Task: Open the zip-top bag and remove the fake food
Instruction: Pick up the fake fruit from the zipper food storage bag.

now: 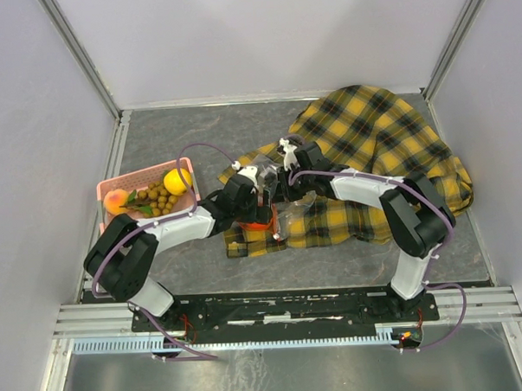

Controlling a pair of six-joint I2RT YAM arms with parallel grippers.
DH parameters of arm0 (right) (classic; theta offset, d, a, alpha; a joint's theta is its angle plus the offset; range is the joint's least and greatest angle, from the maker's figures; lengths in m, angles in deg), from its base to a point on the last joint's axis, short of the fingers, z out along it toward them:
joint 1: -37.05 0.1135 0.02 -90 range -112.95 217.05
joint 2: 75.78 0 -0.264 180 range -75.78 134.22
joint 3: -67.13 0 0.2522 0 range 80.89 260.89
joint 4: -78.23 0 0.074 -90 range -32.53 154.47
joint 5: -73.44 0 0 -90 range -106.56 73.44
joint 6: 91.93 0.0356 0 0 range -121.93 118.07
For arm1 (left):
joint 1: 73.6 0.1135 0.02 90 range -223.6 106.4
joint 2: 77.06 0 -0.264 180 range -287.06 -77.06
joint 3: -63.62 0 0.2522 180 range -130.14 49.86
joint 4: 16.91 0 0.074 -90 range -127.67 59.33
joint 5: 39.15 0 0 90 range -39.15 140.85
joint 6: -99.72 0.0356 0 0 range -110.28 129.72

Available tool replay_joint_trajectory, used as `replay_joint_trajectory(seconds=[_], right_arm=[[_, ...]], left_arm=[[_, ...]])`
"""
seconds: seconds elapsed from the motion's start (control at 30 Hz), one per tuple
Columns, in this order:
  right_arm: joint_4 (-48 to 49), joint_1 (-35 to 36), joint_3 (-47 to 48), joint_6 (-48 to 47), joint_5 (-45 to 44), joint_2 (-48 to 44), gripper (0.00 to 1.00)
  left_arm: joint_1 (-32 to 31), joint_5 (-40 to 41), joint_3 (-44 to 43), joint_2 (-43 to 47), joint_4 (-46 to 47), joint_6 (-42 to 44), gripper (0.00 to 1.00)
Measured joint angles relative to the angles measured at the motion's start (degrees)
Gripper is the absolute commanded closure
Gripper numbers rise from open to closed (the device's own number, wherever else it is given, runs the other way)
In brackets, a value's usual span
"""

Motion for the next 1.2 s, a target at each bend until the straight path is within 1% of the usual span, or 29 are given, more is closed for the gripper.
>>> replay_joint_trajectory(seconds=[0.07,0.13,0.23,0.43,0.5,0.63,0.93,1.07,1.2], right_arm=[[0.1,-0.4,-0.8,0.2,0.2,-1.9,0.81],[0.2,-0.8,-1.4,0.2,0.3,-3.6,0.8],[0.5,-1.3,-2.4,0.4,0.7,-6.3,0.8],[1.6,-1.7,-3.6,1.4,1.5,-9.0,0.8],[1.7,-1.8,-4.0,1.7,1.7,-9.4,0.8],[2.8,-2.1,-5.6,3.0,2.8,-10.7,0.76],[7.5,-2.3,-9.6,5.0,6.4,-19.6,0.62],[11.1,-2.3,-12.0,5.6,8.4,-22.8,0.61],[13.6,-2.3,-14.8,6.2,10.2,-23.9,0.6]], left_arm=[[0.0,0.3,0.0,0.8,-1.0,0.0,0.45],[0.0,0.5,0.0,2.1,-2.3,0.0,0.51],[0.0,0.6,0.0,4.3,-3.5,0.0,0.52],[0.0,0.3,0.8,9.2,-4.5,-0.1,0.59],[0.0,0.1,1.2,10.4,-5.2,-0.1,0.6],[0.0,-0.5,1.9,12.1,-6.5,-0.2,0.6],[0.0,-1.8,3.0,16.3,-8.4,-0.9,0.62],[0.0,-2.5,3.2,17.5,-9.6,-1.7,0.62],[0.0,-2.8,3.3,18.9,-10.5,-2.0,0.62]])
